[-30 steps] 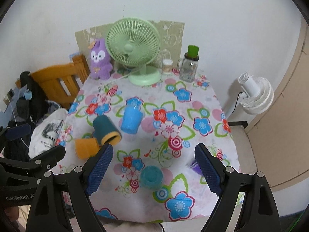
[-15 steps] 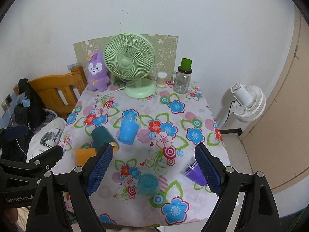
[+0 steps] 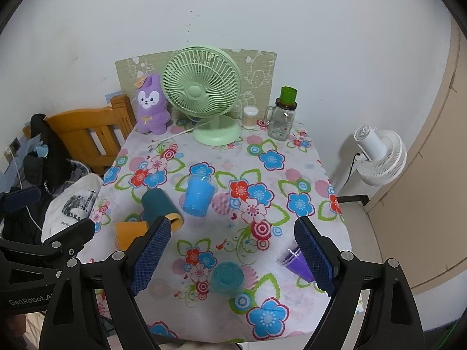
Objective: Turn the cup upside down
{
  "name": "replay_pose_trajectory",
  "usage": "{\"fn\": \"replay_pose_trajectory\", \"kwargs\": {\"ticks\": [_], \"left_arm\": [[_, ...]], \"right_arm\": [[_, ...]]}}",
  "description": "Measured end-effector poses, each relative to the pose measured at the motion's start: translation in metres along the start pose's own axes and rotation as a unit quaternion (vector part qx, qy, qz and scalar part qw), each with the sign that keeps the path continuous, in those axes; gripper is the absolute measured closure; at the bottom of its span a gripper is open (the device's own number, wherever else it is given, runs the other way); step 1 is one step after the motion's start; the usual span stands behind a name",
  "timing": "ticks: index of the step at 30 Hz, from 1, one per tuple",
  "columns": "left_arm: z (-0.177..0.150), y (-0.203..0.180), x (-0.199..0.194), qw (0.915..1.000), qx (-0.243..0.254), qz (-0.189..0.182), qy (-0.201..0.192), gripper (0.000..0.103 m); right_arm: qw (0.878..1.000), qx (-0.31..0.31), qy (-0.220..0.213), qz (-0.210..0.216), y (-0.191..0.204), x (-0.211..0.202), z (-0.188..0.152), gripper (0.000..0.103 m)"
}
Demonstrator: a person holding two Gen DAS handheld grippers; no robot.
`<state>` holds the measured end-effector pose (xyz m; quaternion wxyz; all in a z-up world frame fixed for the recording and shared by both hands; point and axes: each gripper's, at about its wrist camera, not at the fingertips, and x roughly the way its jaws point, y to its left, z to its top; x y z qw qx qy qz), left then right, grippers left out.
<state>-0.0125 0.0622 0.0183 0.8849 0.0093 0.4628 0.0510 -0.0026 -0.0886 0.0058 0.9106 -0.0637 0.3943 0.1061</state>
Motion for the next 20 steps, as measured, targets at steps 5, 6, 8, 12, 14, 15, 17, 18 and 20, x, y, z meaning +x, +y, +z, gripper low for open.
{"fn": "replay_pose_trajectory", "kwargs": {"ticks": [5,6,8,12,14,15,17,18,20], "left_arm": [[0.0,0.001,0.001,1.0,0.0,-0.001,0.001,0.001],[0.0,0.002,0.001,1.0,0.0,-0.001,0.0,0.001],[0.0,0.002,0.002,1.0,0.001,-0.001,0.002,0.001],[0.0,0.0,0.005,1.0,0.001,-0.003,0.004,0.001],[0.0,-0.001,0.007,1.0,0.002,-0.004,0.005,0.001],[0.001,-0.001,0.006,1.0,0.001,-0.003,0.005,0.001],[0.001,-0.003,0.008,1.0,0.002,-0.005,0.006,0.0],[0.001,-0.002,0.008,1.0,0.001,-0.004,0.006,0.0],[0.001,-0.003,0.009,1.0,0.002,-0.003,0.006,0.0]], "right_arm": [[1.0,0.001,0.001,0.0,0.001,0.001,0.001,0.014],[1.0,0.001,0.002,-0.001,0.001,0.002,0.001,0.014],[1.0,0.003,0.004,-0.002,-0.001,0.003,0.001,0.014],[1.0,0.005,0.006,-0.005,-0.002,0.006,0.001,0.014],[1.0,0.006,0.007,-0.006,-0.002,0.007,0.002,0.014],[1.0,0.006,0.007,-0.006,-0.002,0.008,0.002,0.014],[1.0,0.005,0.005,-0.008,-0.002,0.009,0.003,0.014],[1.0,0.004,0.005,-0.01,-0.002,0.01,0.003,0.014],[1.0,0.003,0.007,-0.013,-0.002,0.012,0.003,0.014]]}}
